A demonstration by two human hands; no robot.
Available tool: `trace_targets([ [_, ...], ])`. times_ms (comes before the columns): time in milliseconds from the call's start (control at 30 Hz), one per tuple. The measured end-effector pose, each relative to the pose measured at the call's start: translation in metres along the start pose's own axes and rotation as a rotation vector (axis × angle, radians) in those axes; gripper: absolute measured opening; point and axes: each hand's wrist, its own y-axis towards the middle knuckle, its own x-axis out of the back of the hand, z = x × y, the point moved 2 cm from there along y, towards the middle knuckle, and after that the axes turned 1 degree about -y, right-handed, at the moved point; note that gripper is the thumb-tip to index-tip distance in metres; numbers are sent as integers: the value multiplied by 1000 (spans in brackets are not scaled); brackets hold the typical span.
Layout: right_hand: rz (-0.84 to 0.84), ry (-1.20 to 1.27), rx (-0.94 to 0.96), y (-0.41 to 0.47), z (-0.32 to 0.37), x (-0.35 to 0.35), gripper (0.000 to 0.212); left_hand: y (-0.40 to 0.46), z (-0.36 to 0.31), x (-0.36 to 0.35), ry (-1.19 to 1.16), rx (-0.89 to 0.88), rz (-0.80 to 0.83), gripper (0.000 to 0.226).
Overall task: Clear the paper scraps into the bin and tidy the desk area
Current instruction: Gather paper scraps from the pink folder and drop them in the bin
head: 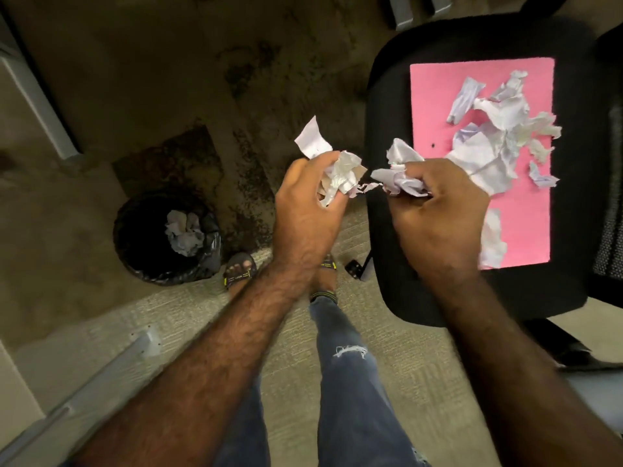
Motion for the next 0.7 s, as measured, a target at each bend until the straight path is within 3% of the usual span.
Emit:
trace_targets([
  [500,453,31,286,-61,144,-200,25,-23,161,177,93,219,-272,45],
  [700,652,26,396,-88,185,-267,32,-41,218,226,159,301,-298,47],
])
